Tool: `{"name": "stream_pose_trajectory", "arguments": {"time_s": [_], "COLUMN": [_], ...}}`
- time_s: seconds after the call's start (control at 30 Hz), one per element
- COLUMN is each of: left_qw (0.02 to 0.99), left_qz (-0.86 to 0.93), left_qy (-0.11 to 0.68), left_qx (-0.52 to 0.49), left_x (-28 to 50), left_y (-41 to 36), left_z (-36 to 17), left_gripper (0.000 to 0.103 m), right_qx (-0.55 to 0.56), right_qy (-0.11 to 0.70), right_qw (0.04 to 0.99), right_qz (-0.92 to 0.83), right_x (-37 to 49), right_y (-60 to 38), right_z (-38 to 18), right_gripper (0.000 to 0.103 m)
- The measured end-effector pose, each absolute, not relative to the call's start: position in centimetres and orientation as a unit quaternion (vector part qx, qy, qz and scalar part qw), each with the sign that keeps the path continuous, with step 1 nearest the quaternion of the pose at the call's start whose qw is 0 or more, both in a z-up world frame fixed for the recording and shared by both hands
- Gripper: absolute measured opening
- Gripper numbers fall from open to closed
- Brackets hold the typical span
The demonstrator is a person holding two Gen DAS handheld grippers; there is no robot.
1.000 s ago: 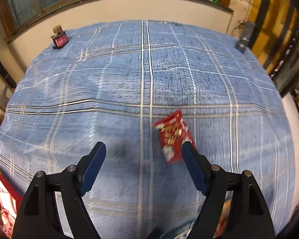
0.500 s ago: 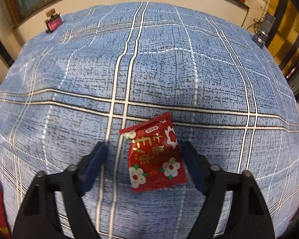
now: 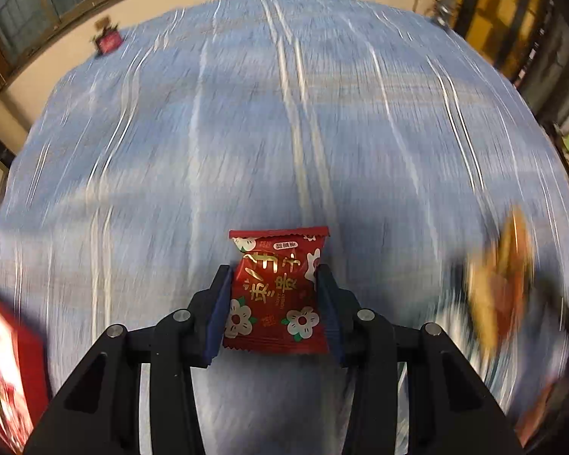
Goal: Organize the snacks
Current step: 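Grasp the gold-brown packet with the right gripper while the left holds the red packet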
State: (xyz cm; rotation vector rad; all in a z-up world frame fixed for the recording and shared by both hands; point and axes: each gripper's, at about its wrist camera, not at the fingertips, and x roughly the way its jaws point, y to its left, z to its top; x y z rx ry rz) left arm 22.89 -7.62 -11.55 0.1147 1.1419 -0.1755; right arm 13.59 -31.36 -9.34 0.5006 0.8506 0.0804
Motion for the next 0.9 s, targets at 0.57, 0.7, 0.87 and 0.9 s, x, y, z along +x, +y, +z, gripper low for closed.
{"name": "stream_pose_trajectory", "arguments": {"time_s": [0.57,0.7,0.87,0.9], "left_qw": [0.873,0.883,0.887,0.888], "left_qz": [-0.061,-0.053,-0.054,-0.055], "left_qy": [0.481,0.464,0.457,0.455], "left_qx": [0.05,0.048,0.033,0.031], "left_x": [7.6,7.1,6.4,6.4], "left_y": [-1.2,-0.8,-0.2,-0.2], "left_z": [-11.8,-11.9,-12.1,-12.1], "left_gripper": [0.042,0.042,0.043,0.043], "right_qx": [0.29,0.267,0.171,0.153], "right_qy": [0.442,0.44,0.463,0.47], "right_qw": [0.847,0.853,0.863,0.863], "right_qz": [-0.047,-0.089,-0.104,-0.103], "right_x": [13.4,14.8,16.7,16.9], "right_y": [-27.1,-25.3,-22.6,-22.0], "right_z": [-9.0,-9.0,-9.3,-9.3], "right_gripper": [0.08,0.082,0.068,0.058]}}
